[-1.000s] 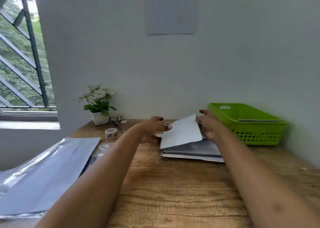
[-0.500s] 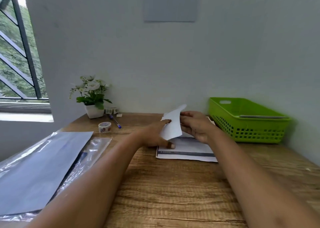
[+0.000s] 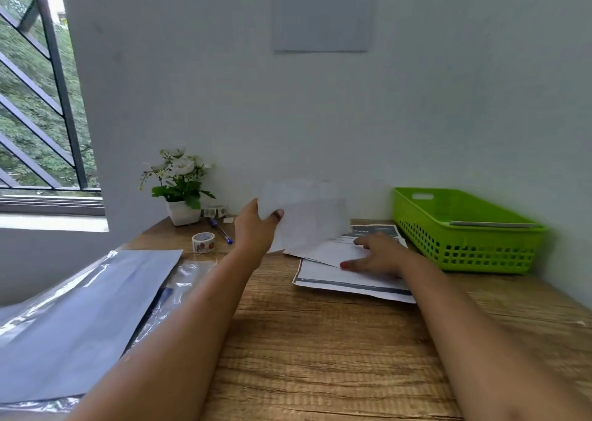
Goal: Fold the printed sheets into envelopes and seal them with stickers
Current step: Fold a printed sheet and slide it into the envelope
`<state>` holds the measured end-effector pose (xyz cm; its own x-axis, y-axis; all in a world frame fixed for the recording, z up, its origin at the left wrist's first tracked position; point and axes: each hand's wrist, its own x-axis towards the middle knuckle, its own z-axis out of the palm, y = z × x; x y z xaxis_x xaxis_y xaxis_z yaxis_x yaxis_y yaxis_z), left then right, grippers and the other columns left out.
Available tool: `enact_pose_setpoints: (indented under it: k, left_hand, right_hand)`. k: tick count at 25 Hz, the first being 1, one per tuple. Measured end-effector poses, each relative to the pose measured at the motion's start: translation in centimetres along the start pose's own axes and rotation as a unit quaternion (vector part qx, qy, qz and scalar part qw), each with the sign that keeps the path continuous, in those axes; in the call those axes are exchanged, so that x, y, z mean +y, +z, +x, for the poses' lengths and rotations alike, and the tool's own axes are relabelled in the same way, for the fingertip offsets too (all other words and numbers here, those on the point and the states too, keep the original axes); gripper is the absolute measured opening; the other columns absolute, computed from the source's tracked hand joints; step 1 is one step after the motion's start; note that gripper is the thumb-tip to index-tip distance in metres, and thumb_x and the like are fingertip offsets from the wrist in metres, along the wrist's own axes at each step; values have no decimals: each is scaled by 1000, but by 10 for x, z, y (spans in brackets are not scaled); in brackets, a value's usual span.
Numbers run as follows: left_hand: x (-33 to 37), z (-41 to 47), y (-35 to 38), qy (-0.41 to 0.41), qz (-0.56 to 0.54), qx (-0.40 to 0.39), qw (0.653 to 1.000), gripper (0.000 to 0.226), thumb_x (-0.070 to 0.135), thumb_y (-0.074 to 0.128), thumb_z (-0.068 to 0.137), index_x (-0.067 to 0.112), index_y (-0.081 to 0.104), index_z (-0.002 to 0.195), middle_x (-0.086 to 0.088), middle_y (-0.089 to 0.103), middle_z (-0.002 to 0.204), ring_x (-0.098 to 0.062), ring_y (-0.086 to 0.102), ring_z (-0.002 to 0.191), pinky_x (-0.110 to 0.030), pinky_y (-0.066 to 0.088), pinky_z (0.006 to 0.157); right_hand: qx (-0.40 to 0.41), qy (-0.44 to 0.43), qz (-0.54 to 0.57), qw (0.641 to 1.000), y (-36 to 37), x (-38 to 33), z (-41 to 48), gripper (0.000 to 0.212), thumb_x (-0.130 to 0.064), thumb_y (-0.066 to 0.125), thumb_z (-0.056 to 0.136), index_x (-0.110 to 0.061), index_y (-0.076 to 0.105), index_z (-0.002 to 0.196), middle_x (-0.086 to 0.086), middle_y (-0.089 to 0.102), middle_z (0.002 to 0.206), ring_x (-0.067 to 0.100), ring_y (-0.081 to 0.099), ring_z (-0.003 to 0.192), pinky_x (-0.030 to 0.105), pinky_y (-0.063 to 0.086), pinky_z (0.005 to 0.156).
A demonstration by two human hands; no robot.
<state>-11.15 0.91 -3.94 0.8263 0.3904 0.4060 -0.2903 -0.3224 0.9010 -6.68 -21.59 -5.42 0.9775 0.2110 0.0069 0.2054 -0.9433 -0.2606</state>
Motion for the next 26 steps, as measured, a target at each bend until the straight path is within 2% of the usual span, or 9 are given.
enact_pose_setpoints:
  k: [2,5,10,15,17,19,22,24,26]
  left_hand:
    - [0,1,-1,-27,-63,11,998,46,10,56,92,21,40,134,-1,53,112,-21,54,98,-35,48,78]
    - [-1,2,-4,-79,-139,17,987,62,0,44,92,34,22,140,2,44,101,-17,51,85,-34,51,68]
    - [-4,4,-6,-95,-148,18,984,70,-5,50,90,41,24,135,-4,42,118,-24,51,98,-42,54,76]
    - [-6,6,-7,-64,-174,12,983,82,-6,61,84,52,27,131,-5,37,133,-29,46,115,-57,49,91]
    - [-7,6,-7,-52,-176,12,983,87,-5,63,83,56,26,131,-4,36,137,-29,45,118,-58,47,94]
    - [-10,8,-7,-42,-183,17,982,86,-4,64,82,57,27,131,-4,35,140,-29,45,120,-57,47,94]
    - [-9,9,-7,-43,-179,54,981,77,0,65,84,46,30,135,-4,43,135,-27,51,115,-48,53,87]
    - [-8,10,-7,-48,-177,81,980,62,4,65,86,32,36,133,-4,53,125,-26,55,108,-39,54,78]
    - [-9,10,-7,-43,-157,91,983,47,8,65,87,24,44,125,-3,57,119,-26,56,106,-39,52,81]
  right_hand:
    - [38,9,21,999,1,1,1,88,-67,72,61,-24,49,135,7,39,144,26,42,130,42,37,108]
    - [141,-5,103,985,-5,2,1,48,-38,76,73,-18,62,115,9,55,127,25,54,114,35,45,96]
    - [254,38,202,945,-16,-7,-8,27,-19,60,90,-10,58,115,12,59,122,29,56,109,31,42,83]
    - [298,25,478,826,-24,-14,-20,55,1,47,91,-22,33,139,6,53,117,23,52,104,28,39,82]
    - [301,21,549,780,-30,-17,-24,44,4,43,90,-19,49,128,6,58,109,19,55,87,19,47,67]
    - [276,31,638,718,-37,-21,-29,23,1,45,91,-12,62,99,7,63,93,17,56,72,14,48,48]
    - [247,67,725,640,-45,-22,-34,21,-17,49,92,-17,60,75,6,65,84,21,57,69,27,47,56]
    - [202,58,751,626,-45,-19,-34,32,-36,43,96,-18,63,78,2,64,80,19,59,70,31,49,63]
    - [164,33,735,657,-42,-16,-31,43,-52,47,92,-16,68,88,5,69,89,24,64,81,39,53,77]
